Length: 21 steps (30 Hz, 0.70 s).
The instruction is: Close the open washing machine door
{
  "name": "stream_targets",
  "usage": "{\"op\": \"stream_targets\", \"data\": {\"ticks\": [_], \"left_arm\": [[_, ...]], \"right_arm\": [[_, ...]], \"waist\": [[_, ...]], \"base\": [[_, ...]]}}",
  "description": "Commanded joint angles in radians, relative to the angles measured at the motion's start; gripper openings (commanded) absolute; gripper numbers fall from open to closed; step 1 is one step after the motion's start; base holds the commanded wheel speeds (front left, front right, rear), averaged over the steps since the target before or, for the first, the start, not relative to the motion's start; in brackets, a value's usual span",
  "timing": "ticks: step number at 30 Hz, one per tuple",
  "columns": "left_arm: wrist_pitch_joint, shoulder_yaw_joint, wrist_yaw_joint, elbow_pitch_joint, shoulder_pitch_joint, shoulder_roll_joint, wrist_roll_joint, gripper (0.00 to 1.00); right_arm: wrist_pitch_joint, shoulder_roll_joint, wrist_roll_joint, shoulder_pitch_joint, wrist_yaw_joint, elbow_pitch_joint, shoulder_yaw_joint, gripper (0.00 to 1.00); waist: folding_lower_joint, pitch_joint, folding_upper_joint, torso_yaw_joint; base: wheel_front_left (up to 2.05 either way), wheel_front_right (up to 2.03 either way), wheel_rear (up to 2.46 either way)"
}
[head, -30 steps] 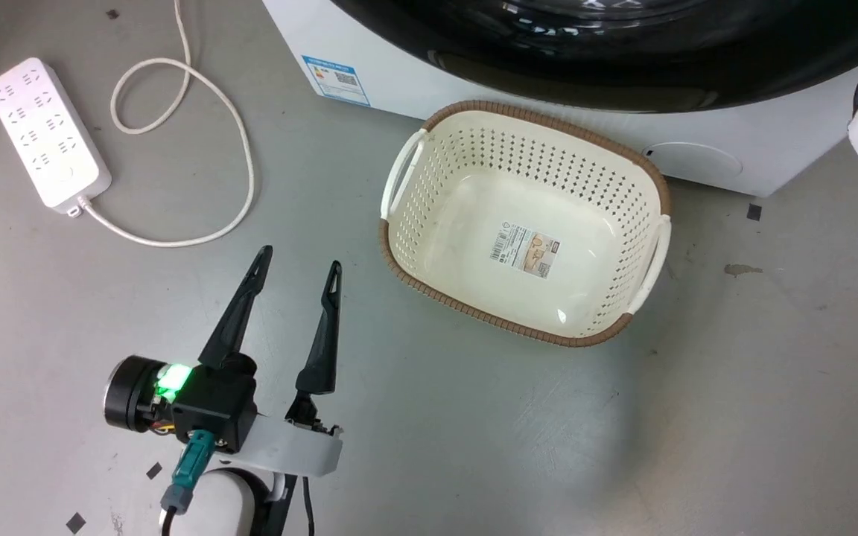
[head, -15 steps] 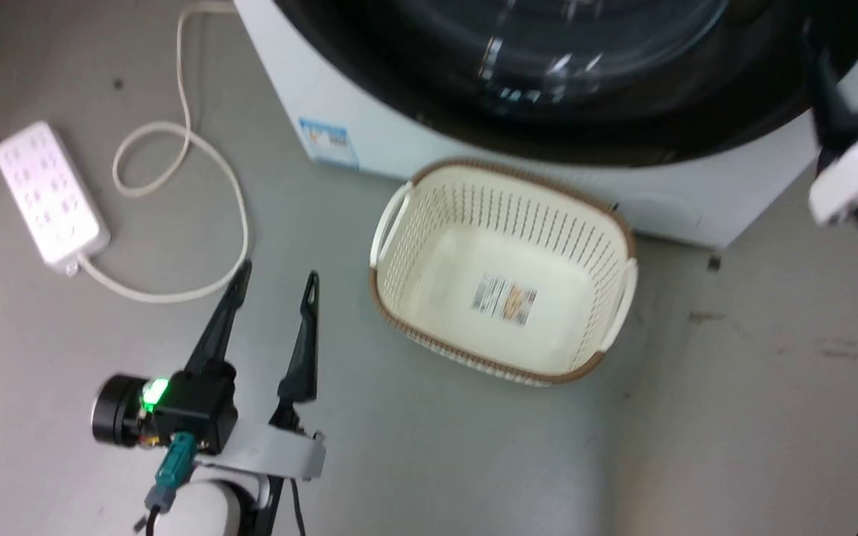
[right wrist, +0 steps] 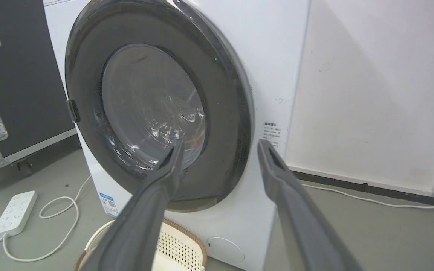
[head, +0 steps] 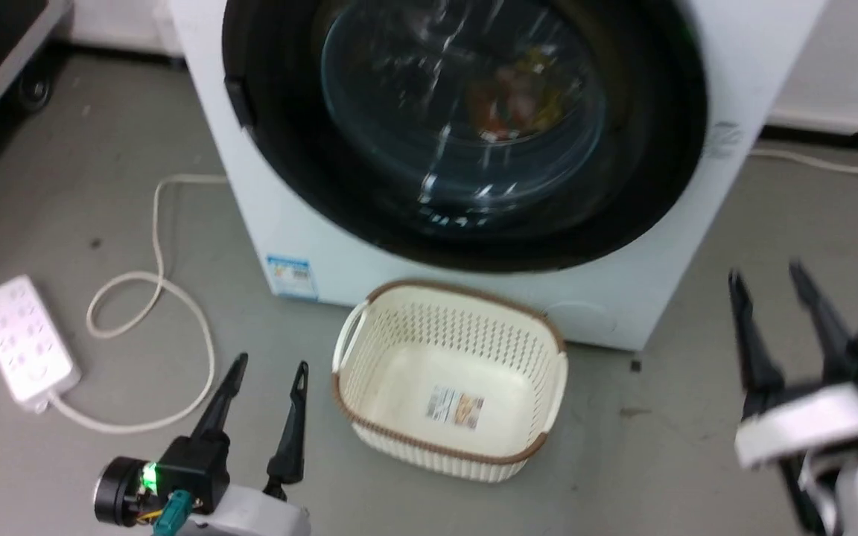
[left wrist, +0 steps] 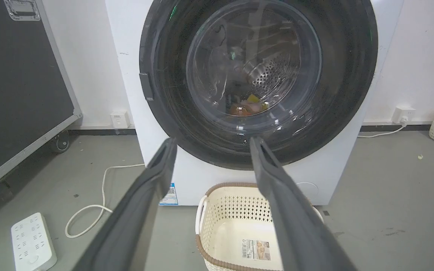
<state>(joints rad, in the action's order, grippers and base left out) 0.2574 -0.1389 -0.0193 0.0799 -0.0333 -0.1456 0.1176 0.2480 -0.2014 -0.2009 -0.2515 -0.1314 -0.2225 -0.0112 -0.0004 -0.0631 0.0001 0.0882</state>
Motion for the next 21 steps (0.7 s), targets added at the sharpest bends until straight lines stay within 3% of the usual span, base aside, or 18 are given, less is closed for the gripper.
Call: {"op": "stream_targets", "data": {"ticks": [1, 9, 21], "left_arm": [[0.004, 0.002, -0.005, 0.005, 0.013, -0.004, 0.005, 1.00], [0.004, 0.001, -0.021, 0.026, 0.051, -0.008, 0.006, 1.00], [0.004, 0.009, -0.032, 0.039, 0.083, 0.004, -0.003, 1.00]], "right_arm": [[0.001, 0.020, 0.019, 0.040, 0.001, 0.025, -0.009, 1.00], [0.008, 0.142, 0.158, 0.304, 0.001, 0.211, -0.084, 1.00], [0.013, 0.151, 0.111, 0.373, 0.001, 0.220, -0.066, 1.00]], "waist": [[0.0004, 0.039, -0.0001, -0.036], [0.0004, 0.071, -0.0001, -0.072], [0.0004, 0.087, -0.0001, -0.086]], "base": [[0.00, 0.00, 0.00], [0.00, 0.00, 0.00], [0.00, 0.00, 0.00]]}}
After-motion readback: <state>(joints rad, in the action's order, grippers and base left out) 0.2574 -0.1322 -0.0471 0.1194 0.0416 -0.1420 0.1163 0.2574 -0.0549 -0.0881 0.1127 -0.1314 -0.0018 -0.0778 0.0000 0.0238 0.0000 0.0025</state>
